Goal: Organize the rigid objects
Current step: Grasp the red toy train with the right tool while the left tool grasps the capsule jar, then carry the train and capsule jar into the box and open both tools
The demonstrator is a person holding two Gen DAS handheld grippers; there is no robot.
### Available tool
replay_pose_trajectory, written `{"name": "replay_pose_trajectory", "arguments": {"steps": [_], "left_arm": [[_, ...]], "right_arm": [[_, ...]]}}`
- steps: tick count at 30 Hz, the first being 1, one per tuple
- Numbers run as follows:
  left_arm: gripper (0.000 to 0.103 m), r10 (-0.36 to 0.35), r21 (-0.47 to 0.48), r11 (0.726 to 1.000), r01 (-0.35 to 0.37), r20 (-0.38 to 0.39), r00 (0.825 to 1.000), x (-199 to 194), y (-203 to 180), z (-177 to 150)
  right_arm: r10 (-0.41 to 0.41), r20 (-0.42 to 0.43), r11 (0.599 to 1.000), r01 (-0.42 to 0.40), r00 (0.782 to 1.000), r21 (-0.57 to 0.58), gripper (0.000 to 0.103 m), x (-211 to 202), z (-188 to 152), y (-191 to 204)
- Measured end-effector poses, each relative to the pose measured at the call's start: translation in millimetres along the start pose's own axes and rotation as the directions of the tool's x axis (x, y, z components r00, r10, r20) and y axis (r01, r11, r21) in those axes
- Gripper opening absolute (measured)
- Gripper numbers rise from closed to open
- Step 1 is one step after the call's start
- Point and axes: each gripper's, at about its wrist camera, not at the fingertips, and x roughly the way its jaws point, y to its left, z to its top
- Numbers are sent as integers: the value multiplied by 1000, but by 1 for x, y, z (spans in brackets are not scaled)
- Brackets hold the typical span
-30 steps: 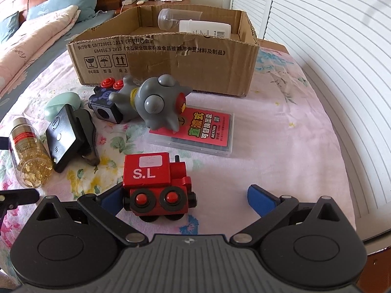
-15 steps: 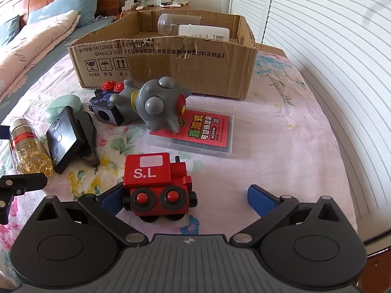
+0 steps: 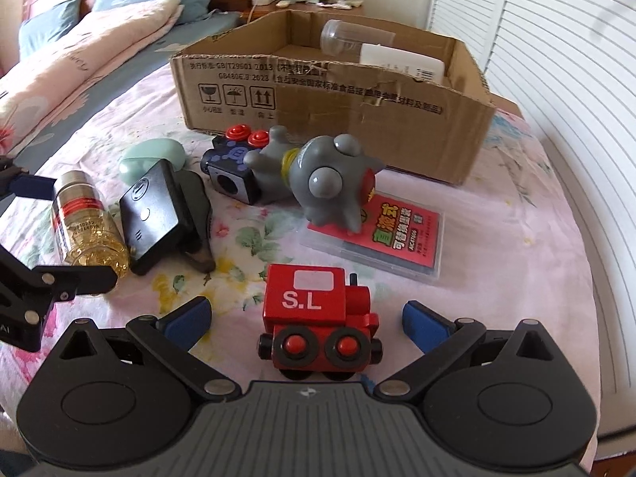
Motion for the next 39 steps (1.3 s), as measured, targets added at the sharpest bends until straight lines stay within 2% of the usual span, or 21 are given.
{"name": "replay_pose_trajectory", "arguments": {"steps": [6,10,15,22,24,39], "left_arm": [[102,0,-6,1000,0,-4,1000,0,-1,1],[99,-9,-23,1000,9,-11,1000,0,1,2],[99,8,5,1000,-8,2,1000,-6,-3,4],[99,-2,-14,1000,2,-7,1000,-10,0,8],[95,-7,-15,1000,7,-8,1000,-10,0,7],[93,-48,14,999,49,-43,998,-21,5,16]], "right_arm": [[27,-36,999,-28,999,-37,102,1,5,-2],[33,-41,998,-35,999,-49,90,-2,8,-3],[33,-46,998,-35,998,-55,80,-5,10,-3],[33,-50,998,-36,998,-61,63,-8,11,-3],[29,-49,997,-32,998,-65,58,-10,11,-2],[29,-49,994,-35,998,-108,56,-27,8,-2]]}}
